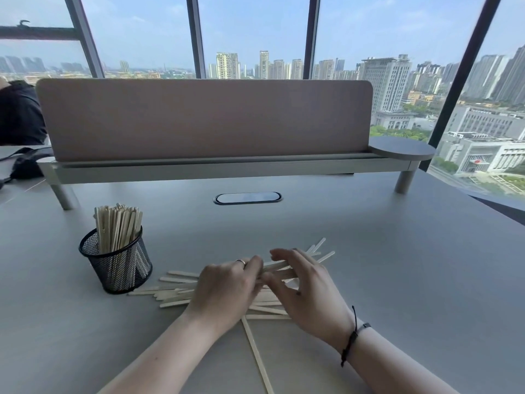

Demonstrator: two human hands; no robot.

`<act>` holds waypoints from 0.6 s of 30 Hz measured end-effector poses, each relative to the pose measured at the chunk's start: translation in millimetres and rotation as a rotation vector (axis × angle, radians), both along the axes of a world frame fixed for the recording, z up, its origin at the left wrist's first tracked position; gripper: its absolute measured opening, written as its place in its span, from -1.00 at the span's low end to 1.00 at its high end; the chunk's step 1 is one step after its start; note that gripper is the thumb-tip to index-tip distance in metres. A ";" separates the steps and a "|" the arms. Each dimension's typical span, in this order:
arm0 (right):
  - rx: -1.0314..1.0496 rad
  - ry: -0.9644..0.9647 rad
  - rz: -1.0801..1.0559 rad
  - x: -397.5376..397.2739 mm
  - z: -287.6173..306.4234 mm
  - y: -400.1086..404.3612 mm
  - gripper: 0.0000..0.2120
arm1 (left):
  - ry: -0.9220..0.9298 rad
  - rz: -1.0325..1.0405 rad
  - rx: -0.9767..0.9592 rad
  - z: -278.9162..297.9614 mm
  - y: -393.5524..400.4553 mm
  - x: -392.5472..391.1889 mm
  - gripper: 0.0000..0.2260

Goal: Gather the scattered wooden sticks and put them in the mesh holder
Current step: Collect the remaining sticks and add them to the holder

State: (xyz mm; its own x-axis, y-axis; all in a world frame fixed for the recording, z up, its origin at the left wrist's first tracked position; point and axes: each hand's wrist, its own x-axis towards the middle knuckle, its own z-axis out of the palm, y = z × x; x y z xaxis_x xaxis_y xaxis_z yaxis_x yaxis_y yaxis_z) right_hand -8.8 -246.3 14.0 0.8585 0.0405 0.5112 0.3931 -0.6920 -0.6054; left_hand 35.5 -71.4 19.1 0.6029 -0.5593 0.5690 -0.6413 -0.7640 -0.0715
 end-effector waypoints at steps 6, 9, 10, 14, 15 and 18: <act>-0.028 -0.017 0.158 -11.1 8.4 15.8 -0.43 | 0.009 0.033 -0.006 4.6 5.5 -1.5 -0.83; 0.026 -0.074 0.135 -10.9 14.0 4.9 -0.40 | 0.026 0.057 -0.021 7.6 5.9 0.5 -0.85; 0.081 -0.092 0.104 -10.1 14.8 -0.5 -0.41 | 0.028 0.065 -0.039 9.1 6.9 1.5 -0.86; 0.238 -0.073 -0.006 -2.7 9.6 -21.4 -0.46 | 0.103 0.080 -0.272 23.5 16.7 7.5 -0.76; 0.230 -0.042 -0.020 -0.9 7.5 -25.0 -0.47 | 0.106 0.082 -0.370 31.4 18.1 7.1 -0.70; 0.162 0.064 -0.044 2.4 3.0 -28.8 -0.45 | 0.160 -0.029 -0.658 69.5 17.8 -1.0 -0.52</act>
